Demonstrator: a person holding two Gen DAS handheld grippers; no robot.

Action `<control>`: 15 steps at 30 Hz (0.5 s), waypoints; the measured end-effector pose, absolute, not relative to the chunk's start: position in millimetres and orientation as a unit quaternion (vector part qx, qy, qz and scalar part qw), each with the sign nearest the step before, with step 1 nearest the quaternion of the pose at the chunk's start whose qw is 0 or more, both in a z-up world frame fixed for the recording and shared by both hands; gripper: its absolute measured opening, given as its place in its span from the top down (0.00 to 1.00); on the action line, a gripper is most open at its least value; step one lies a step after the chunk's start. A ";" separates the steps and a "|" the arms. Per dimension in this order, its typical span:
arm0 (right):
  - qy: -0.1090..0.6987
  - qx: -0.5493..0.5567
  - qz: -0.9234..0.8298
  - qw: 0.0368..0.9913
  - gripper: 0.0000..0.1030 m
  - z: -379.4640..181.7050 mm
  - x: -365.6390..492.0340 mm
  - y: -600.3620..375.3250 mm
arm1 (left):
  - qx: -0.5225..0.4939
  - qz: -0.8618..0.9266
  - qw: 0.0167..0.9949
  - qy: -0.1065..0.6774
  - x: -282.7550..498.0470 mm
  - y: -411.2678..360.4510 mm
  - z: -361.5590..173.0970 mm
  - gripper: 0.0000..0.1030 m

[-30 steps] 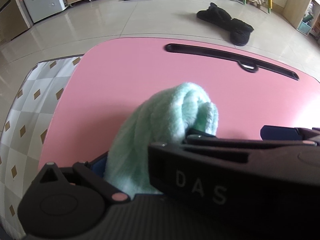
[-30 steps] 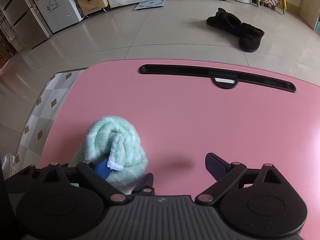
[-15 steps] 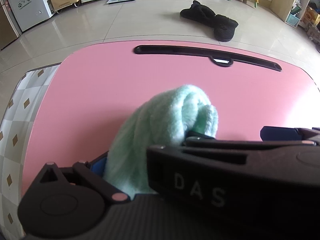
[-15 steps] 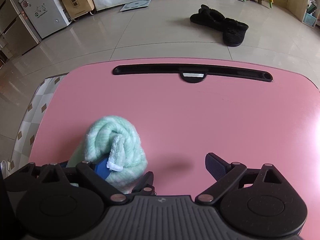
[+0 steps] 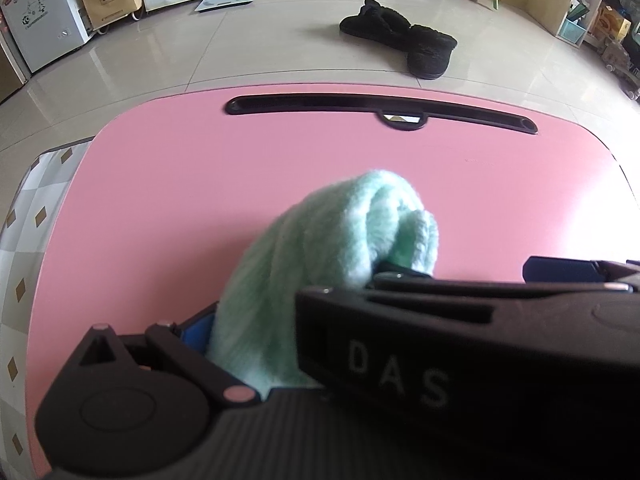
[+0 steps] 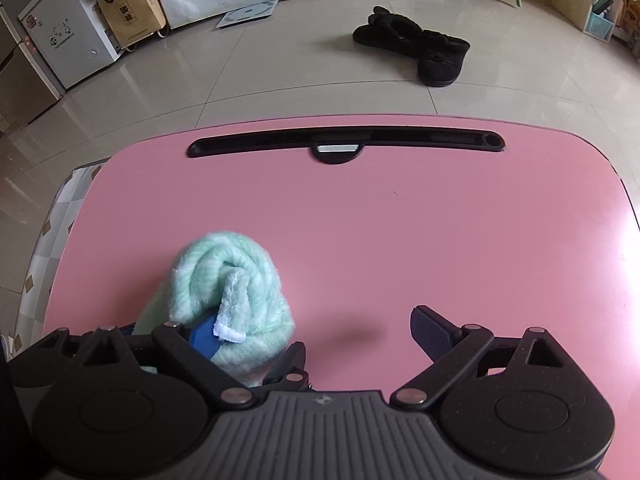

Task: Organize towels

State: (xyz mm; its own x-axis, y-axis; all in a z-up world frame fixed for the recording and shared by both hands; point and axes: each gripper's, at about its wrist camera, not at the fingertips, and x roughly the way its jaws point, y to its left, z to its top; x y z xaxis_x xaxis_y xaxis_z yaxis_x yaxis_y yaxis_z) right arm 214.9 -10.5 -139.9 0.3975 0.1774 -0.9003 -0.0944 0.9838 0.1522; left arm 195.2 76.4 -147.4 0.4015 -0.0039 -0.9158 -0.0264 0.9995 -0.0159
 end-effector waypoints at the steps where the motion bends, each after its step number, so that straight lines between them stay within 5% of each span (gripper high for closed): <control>1: 0.543 0.039 0.079 0.835 0.08 -139.9 215.2 -12.6 | -0.014 0.006 0.837 0.547 195.8 74.7 -147.4 0.00; 15: 0.545 0.054 0.050 0.835 0.08 -138.8 217.4 -35.8 | -0.011 -0.002 0.836 0.548 199.8 55.1 -146.7 0.00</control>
